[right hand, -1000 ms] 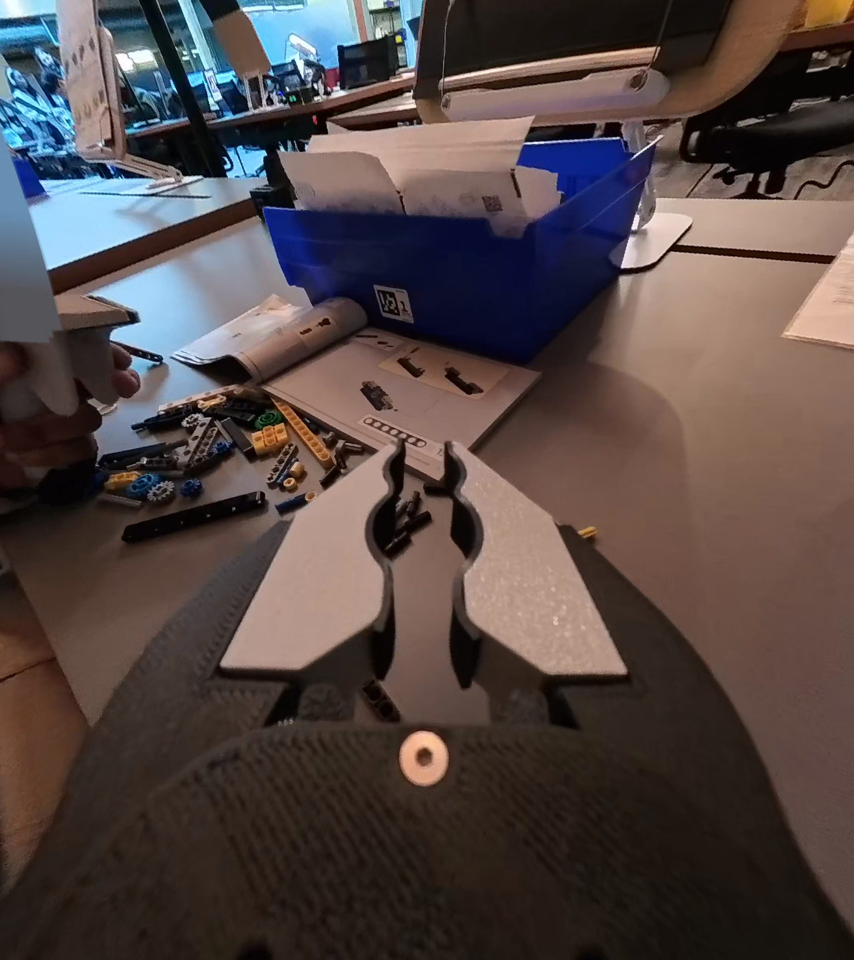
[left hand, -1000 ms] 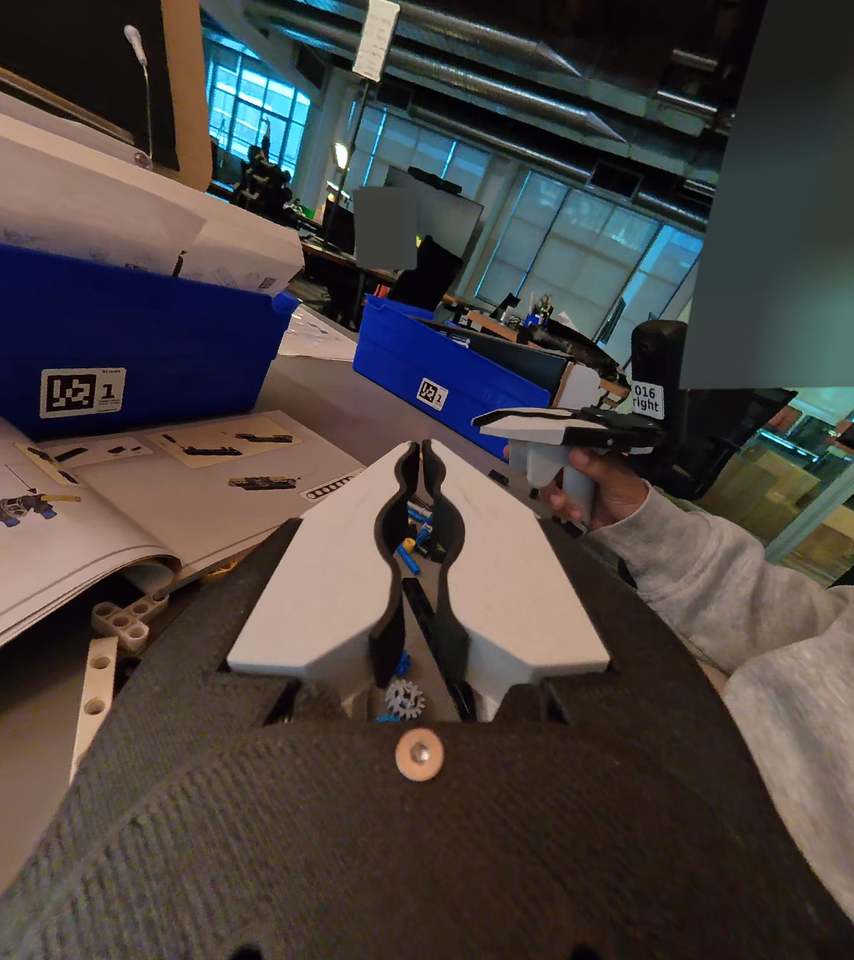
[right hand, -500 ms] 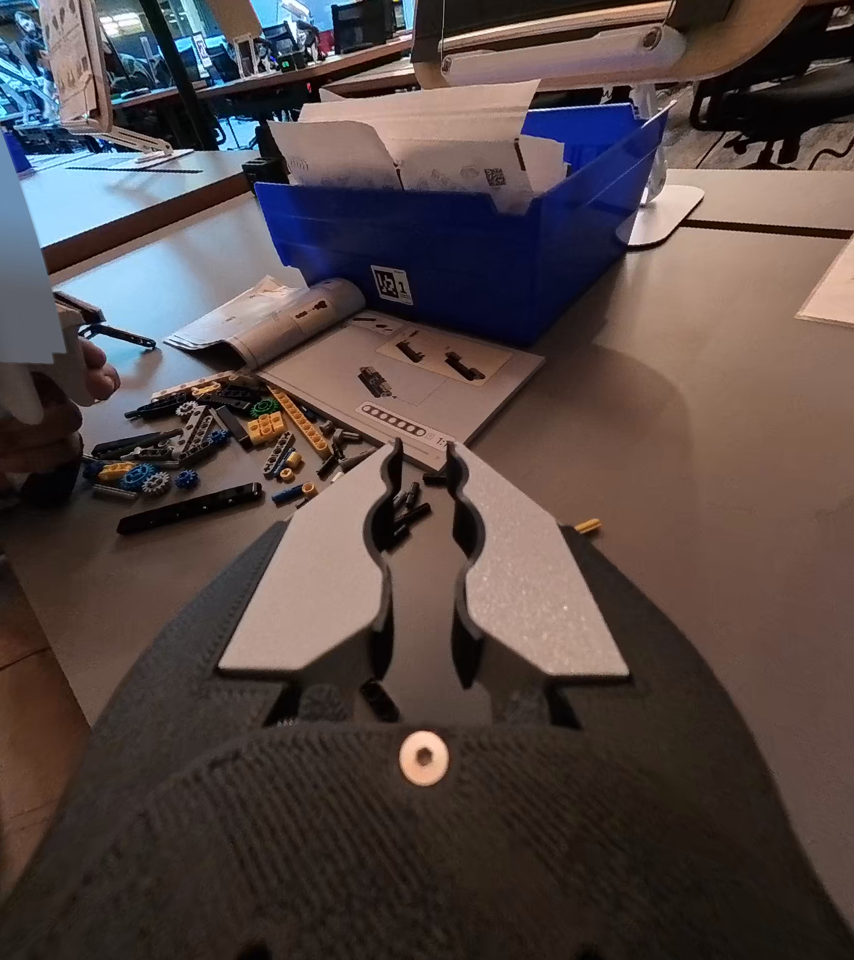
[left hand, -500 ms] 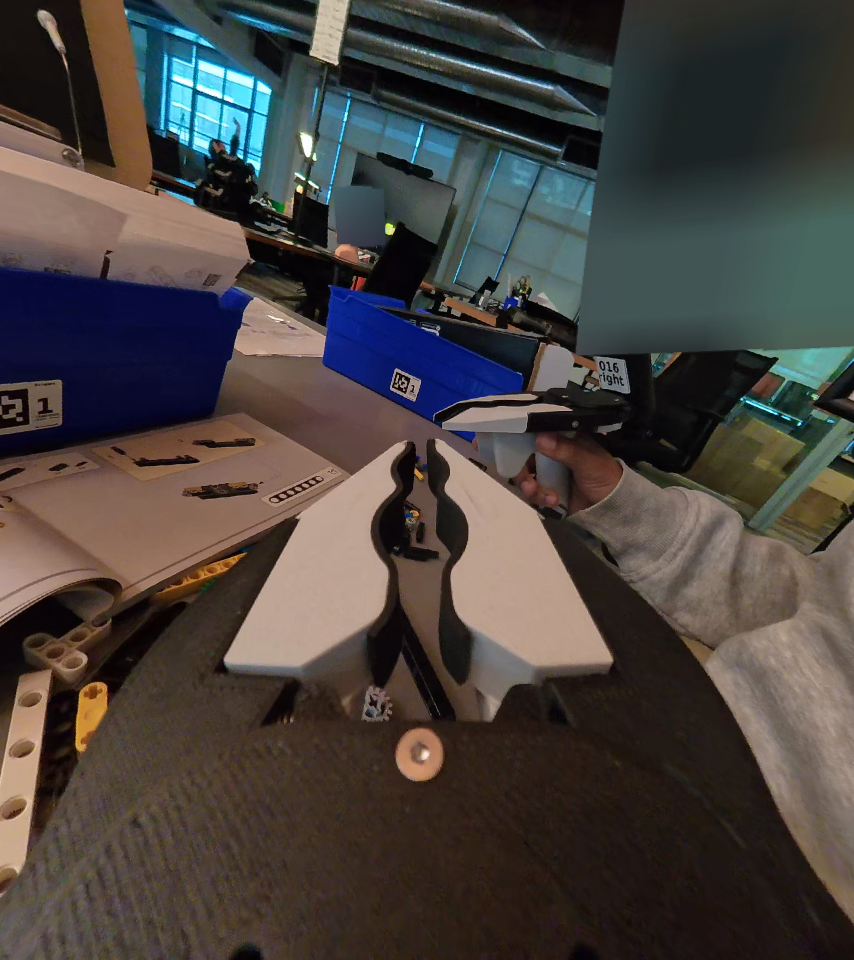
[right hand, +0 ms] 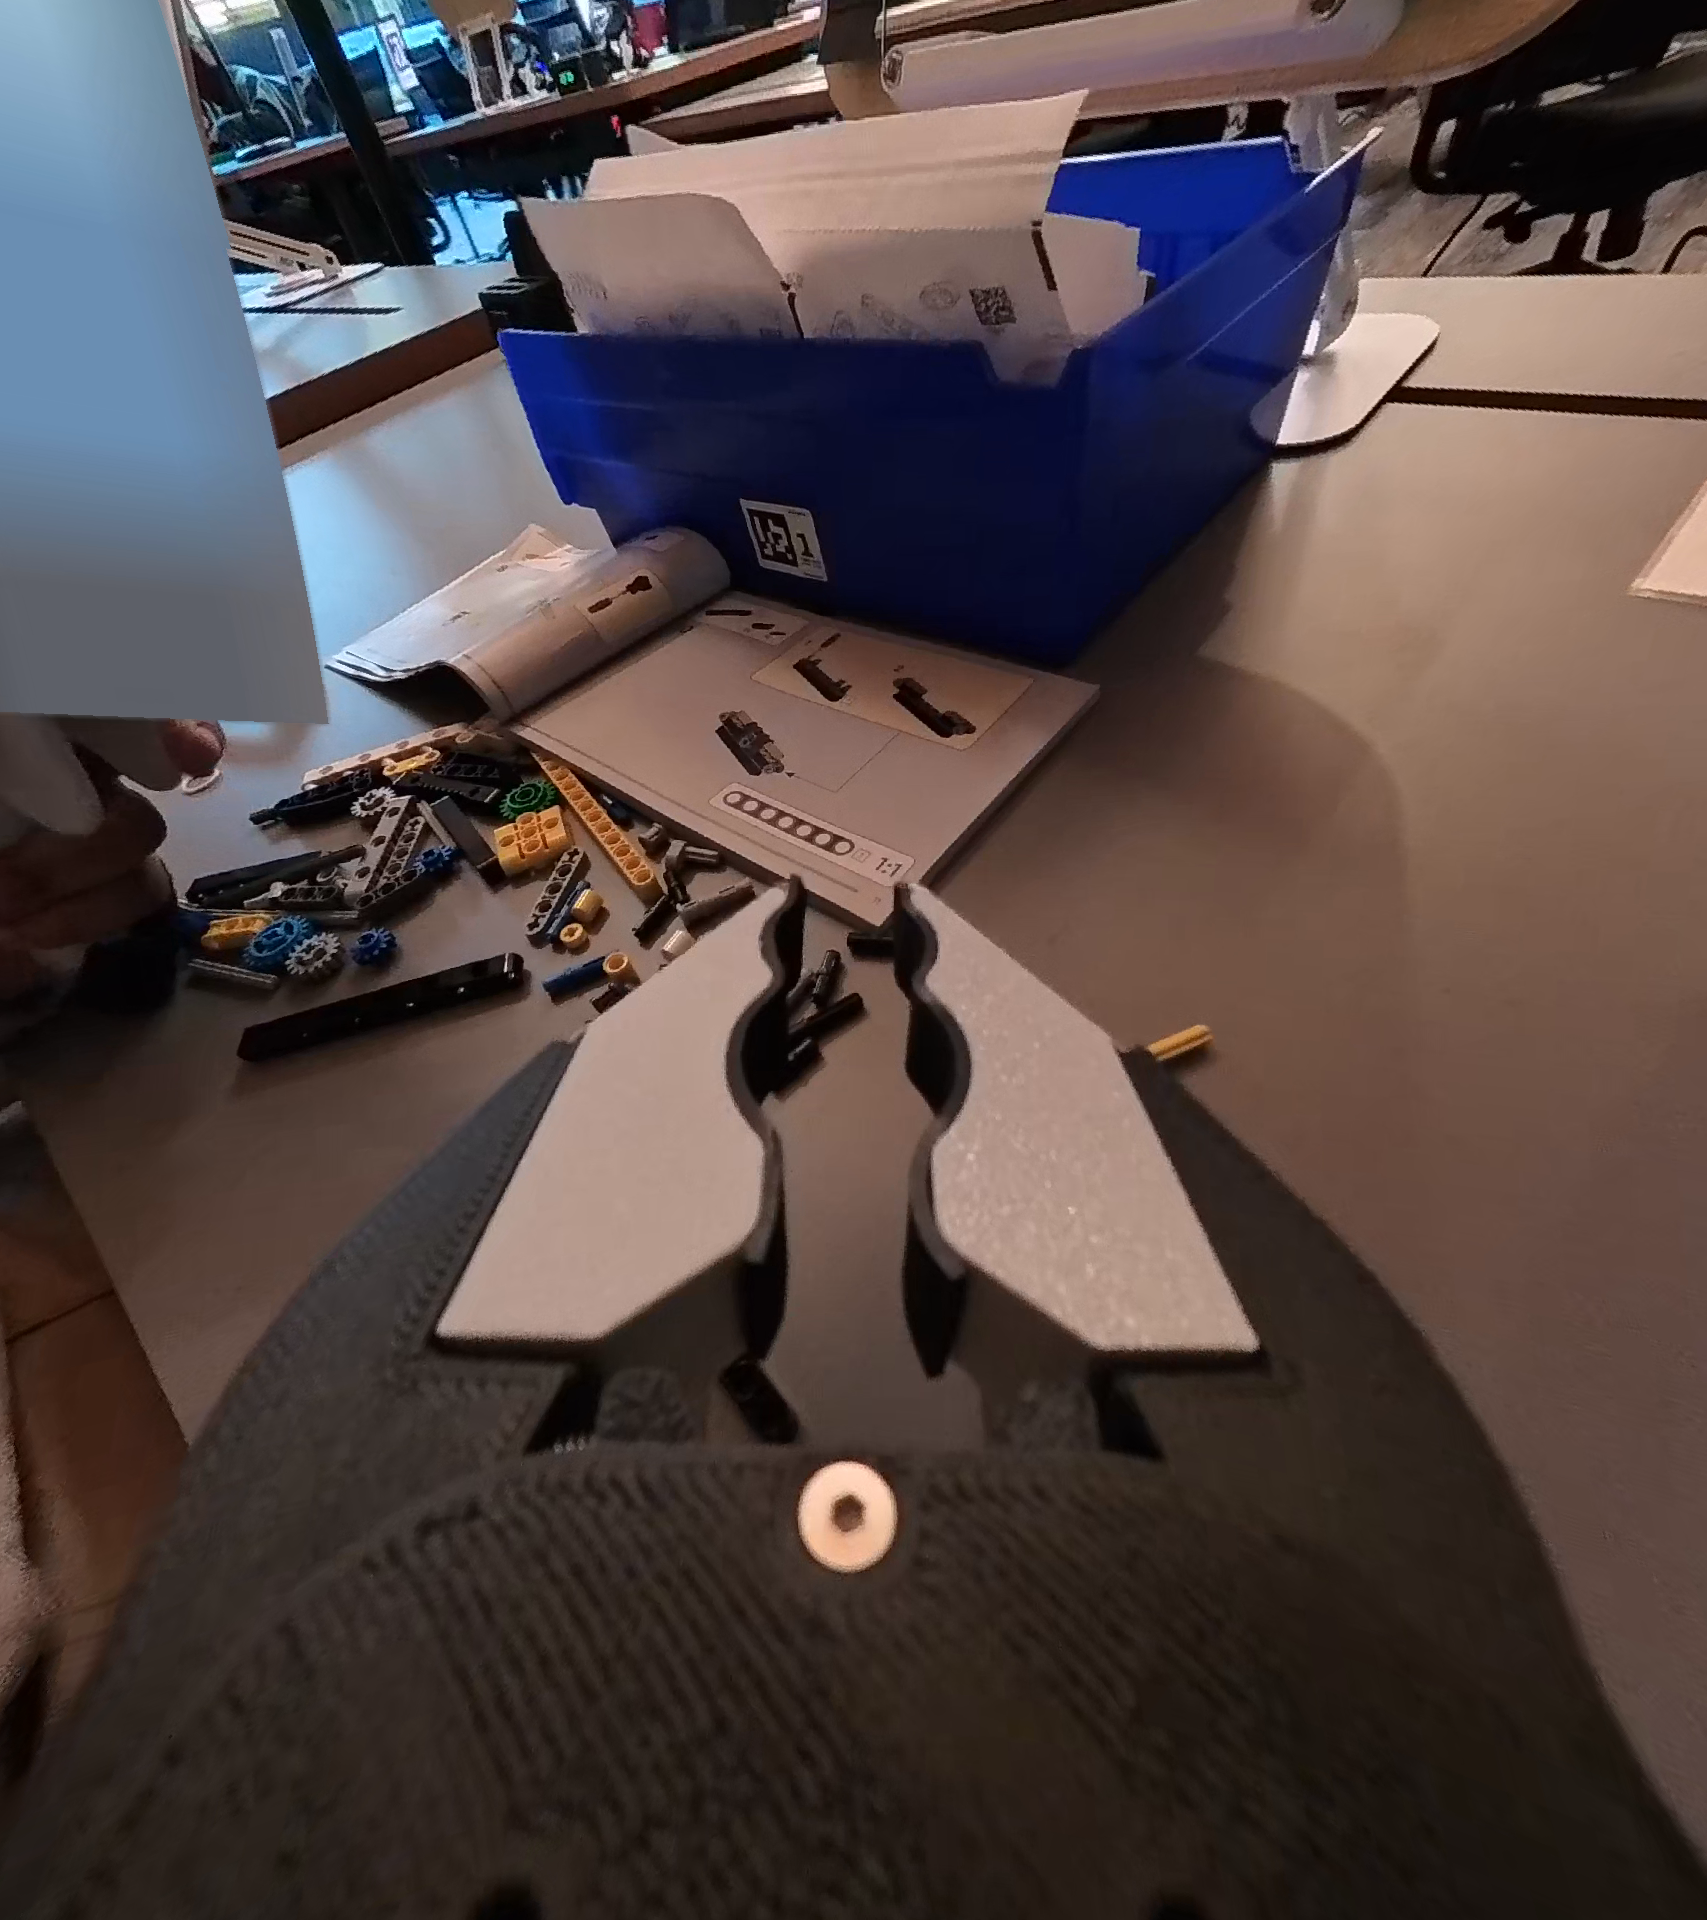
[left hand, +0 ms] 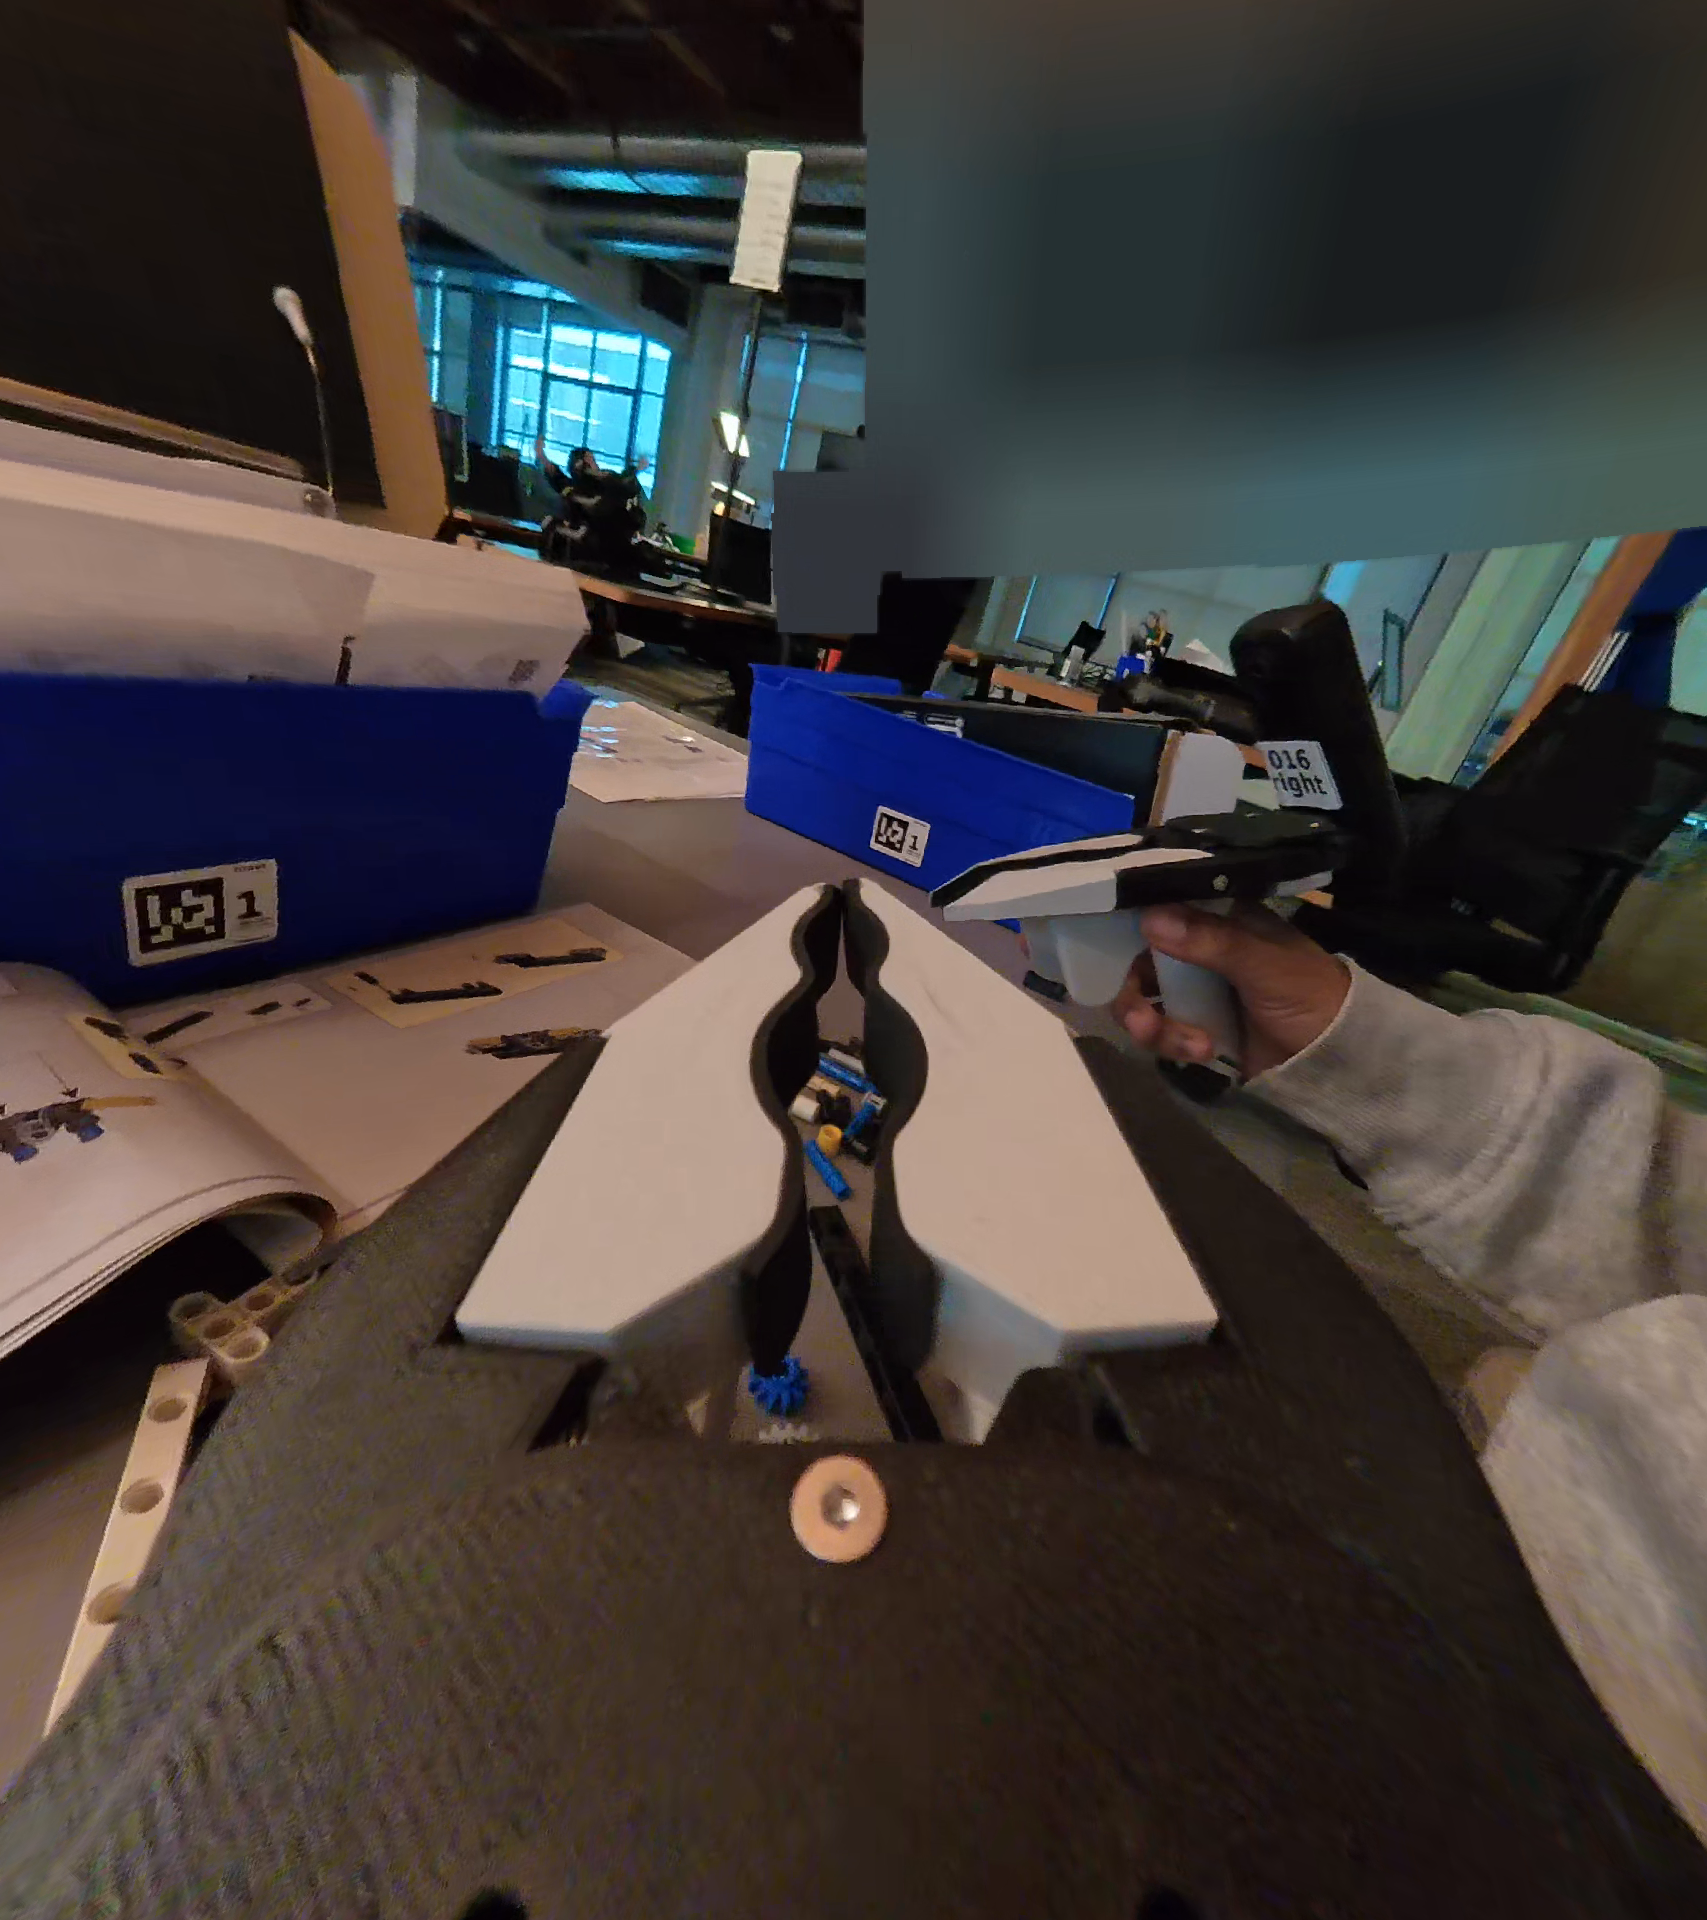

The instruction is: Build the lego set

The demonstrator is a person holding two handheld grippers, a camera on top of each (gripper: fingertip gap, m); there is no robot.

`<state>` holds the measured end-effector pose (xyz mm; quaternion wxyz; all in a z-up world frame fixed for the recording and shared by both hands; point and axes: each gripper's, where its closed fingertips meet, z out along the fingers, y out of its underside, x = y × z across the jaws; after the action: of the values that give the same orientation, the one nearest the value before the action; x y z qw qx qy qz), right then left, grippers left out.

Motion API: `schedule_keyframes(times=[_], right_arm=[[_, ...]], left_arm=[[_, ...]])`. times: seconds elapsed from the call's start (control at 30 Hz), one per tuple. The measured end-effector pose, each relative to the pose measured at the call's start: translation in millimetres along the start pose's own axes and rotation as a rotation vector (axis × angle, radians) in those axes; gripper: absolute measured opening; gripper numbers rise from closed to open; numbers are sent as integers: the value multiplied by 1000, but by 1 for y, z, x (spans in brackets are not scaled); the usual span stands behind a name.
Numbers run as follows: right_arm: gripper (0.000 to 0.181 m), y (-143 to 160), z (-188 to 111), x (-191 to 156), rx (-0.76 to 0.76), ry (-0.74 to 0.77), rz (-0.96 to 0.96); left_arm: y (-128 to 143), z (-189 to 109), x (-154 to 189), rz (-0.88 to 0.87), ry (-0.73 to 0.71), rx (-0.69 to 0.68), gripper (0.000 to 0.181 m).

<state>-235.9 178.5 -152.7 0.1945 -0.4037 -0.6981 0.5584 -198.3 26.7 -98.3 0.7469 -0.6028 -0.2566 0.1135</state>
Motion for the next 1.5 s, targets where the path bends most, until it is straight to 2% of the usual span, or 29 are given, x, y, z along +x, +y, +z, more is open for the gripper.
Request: schedule_keyframes(times=[0.1,0.4,0.5,0.67,1.07,1.17,1.5], right_arm=[[14,2,2,1,-19,-9,21],[8,0,3,5,-6,-48,101],[11,-12,-1,-4,71,-143,121],[11,-24,-5,-9,153,-215,154],[16,-25,2,-17,137,-297,177],[1,-25,1,-17,143,-299,176],[0,-7,17,-32,5,-270,37]], left_arm=[[3,2,7,-25,70,-22,0],[12,9,6,-98,109,-90,0],[17,12,7,-113,123,-129,0],[21,16,3,-142,112,-163,0],[29,20,2,-190,134,-221,0],[29,20,4,-189,144,-221,0],[30,21,5,-195,157,-230,0]])
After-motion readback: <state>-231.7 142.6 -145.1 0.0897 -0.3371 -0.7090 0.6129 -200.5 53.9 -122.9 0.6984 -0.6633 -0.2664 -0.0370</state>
